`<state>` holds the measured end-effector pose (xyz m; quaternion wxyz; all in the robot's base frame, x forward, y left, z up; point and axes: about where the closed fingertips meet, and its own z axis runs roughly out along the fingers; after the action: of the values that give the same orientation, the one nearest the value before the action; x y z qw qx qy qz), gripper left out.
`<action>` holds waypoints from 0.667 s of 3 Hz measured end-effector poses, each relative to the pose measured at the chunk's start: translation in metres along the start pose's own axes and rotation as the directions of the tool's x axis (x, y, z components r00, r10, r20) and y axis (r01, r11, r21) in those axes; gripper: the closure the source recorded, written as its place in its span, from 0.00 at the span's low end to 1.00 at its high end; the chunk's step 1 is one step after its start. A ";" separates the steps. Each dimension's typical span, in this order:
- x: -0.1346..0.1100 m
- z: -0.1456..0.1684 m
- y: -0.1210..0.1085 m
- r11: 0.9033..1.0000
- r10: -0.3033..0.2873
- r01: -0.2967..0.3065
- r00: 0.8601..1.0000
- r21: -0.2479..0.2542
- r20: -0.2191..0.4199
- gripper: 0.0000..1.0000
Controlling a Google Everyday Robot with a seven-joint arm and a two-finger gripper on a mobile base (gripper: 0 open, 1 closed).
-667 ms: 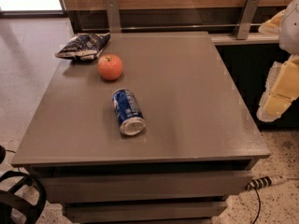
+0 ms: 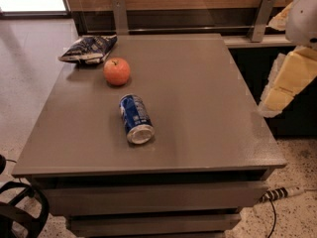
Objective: Place pepsi can upright
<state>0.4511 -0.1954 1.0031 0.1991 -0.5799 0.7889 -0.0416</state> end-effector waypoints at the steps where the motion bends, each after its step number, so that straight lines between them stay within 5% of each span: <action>1: -0.028 0.007 -0.011 0.997 0.078 -0.078 0.996 -0.015 0.049 0.00; 2: -0.085 0.040 -0.010 0.959 0.277 -0.264 0.950 -0.107 0.145 0.00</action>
Offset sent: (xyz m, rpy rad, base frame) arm 0.0717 0.1268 -0.0269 0.4685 0.1868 -0.4432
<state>0.4957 -0.1124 0.9919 0.2399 -0.4758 0.8436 0.0665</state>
